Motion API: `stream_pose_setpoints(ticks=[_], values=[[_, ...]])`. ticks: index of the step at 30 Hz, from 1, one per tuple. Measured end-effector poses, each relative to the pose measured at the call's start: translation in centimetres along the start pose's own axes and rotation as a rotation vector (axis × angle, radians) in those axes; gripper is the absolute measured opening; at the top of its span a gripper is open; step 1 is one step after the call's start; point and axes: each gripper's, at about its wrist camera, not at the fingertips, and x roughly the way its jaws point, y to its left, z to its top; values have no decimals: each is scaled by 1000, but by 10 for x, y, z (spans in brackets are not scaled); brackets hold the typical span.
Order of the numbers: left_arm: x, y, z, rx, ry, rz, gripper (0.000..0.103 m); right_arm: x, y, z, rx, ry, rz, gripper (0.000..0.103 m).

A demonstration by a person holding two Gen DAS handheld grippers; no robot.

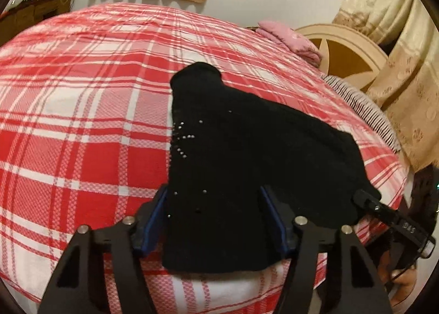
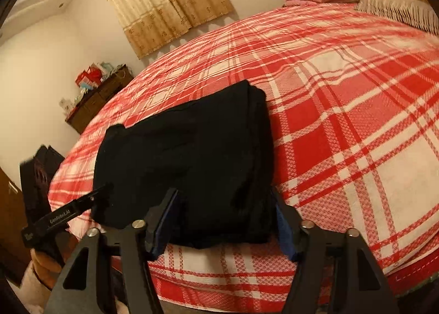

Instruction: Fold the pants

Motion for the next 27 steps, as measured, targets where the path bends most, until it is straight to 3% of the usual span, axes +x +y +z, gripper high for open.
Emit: stream_pose_setpoints(ticks=[3,8,12,15,20,24,27], values=[[-1,5,1,-37,2,-28,60,3,-5,-1,17,26,51,40],[-3,0,-2,-42,-5,-60,43,4,21,-7,-149,12,-67,38],[-5,10,0,-112,-14,-103,32,2,30,-9,-209,-8,-114,36],[-9,14,2,-150,-28,-118,25,-4,49,-12,-324,-47,-191,35],[-15,2,3,-76,-66,-31,19,-12,77,-16,-480,-110,-275,35],[-22,-7,8,-14,-101,3,17,-24,90,-7,-526,-158,-279,34],[-26,-3,15,-25,-115,-5,16,-33,99,2,-532,-192,-268,34]])
